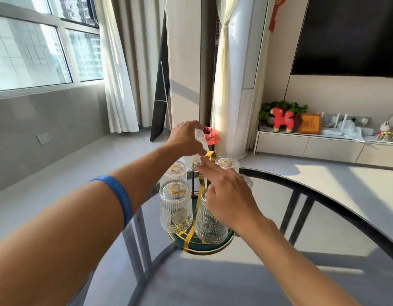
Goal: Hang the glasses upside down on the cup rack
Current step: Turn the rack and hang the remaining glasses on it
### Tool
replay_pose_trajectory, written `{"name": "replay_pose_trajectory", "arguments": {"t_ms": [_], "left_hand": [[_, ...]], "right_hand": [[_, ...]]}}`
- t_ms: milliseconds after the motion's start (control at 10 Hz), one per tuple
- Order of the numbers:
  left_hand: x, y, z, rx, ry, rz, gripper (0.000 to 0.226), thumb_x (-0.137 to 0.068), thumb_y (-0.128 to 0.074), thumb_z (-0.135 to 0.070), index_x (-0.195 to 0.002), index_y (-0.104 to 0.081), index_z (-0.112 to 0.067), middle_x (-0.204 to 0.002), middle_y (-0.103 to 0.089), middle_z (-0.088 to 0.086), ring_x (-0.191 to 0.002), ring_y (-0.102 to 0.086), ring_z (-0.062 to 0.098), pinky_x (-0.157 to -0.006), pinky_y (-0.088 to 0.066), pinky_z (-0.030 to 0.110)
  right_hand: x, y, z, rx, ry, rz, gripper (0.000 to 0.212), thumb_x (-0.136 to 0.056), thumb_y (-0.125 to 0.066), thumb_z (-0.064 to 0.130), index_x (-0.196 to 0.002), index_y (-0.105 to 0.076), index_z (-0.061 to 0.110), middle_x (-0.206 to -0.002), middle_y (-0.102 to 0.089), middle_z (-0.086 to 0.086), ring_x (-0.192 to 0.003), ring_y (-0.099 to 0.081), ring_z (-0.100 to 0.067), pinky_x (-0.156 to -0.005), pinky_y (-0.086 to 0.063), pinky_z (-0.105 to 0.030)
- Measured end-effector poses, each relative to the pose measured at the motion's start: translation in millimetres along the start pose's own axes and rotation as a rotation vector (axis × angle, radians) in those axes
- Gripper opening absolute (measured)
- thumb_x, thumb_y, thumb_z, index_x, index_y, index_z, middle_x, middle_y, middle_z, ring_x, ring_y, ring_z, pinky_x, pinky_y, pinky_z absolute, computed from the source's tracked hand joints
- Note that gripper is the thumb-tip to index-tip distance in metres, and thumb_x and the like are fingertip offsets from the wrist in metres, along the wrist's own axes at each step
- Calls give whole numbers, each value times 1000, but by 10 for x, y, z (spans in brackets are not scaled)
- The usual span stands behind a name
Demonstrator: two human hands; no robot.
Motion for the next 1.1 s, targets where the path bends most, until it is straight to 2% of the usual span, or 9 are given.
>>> {"name": "replay_pose_trajectory", "arguments": {"t_ms": [100, 200, 400, 600, 700, 800, 900, 1000, 1100], "left_hand": [[-20, -82, 35, -66, -35, 17, 65, -69, -82, -8, -129, -60, -17, -132, -62, 8, -121, -54, 26, -86, -37, 27], [-27, -192, 90, -139, -70, 34, 59, -72, -72, -1, -128, -61, -16, -129, -65, 9, -117, -58, 26, -84, -41, 27], [-51, -379, 127, -261, -142, 98, 48, -82, -64, 1, -127, -60, -11, -127, -66, 14, -116, -61, 30, -92, -45, 34], [-61, -482, 185, -337, -187, 174, 39, -86, -60, -5, -125, -60, -10, -121, -67, 16, -111, -61, 32, -75, -38, 30], [-75, -484, 189, -368, -176, 176, 39, -87, -60, -8, -126, -58, -13, -120, -66, 15, -110, -61, 32, -75, -41, 33], [-43, -494, 212, -391, -156, 181, 42, -86, -61, -12, -128, -55, -15, -120, -66, 14, -113, -59, 35, -79, -44, 39], [-14, -498, 220, -402, -144, 197, 48, -85, -62, -15, -133, -51, -14, -126, -63, 15, -119, -55, 36, -89, -46, 45], [99, -355, 155, -342, -137, 195, 65, -84, -68, -19, -143, -41, -14, -141, -54, 13, -130, -48, 34, -103, -44, 50], [362, -25, 90, -201, -139, 72, 76, -79, -77, -24, -145, -40, -13, -144, -53, 12, -132, -47, 31, -107, -42, 45]], "right_hand": [[1, -2, -16, 3, 7, -6, 59, -84, -42, 4, -138, -48, 27, -153, -37, 12, -119, -50, -30, -100, -40, -44], [-12, -2, -23, -9, -14, 15, 61, -84, -40, 4, -140, -46, 28, -154, -34, 13, -122, -46, -29, -101, -39, -43], [-15, -3, -15, -24, -24, 24, 62, -85, -41, 5, -142, -42, 31, -155, -32, 15, -123, -43, -27, -101, -38, -42], [10, -15, 2, -15, -30, 35, 67, -82, -42, 4, -144, -39, 29, -156, -28, 16, -124, -39, -25, -100, -38, -40], [-2, -19, -3, -24, -31, 28, 67, -82, -41, 4, -144, -39, 29, -157, -28, 16, -124, -38, -25, -99, -38, -42], [3, -35, -25, -12, -36, 21, 67, -82, -41, 4, -144, -39, 28, -157, -28, 15, -124, -38, -26, -99, -38, -42], [23, -57, -19, 13, -36, 42, 66, -82, -41, 5, -144, -38, 28, -157, -27, 14, -124, -38, -27, -99, -38, -44], [-61, -23, 2, 28, -36, 86, 67, -82, -42, 6, -144, -37, 29, -157, -25, 15, -126, -38, -28, -99, -39, -45], [-25, 129, 61, -32, -41, 108, 67, -86, -43, 5, -147, -34, 31, -159, -24, 11, -140, -25, -24, -112, -25, -44]]}}
Point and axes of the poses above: each hand's wrist, its own x-axis away from the middle knuckle, its own y-axis out of the back of the hand, z = x × y, the point moved 3 cm from there along -x, towards the middle knuckle
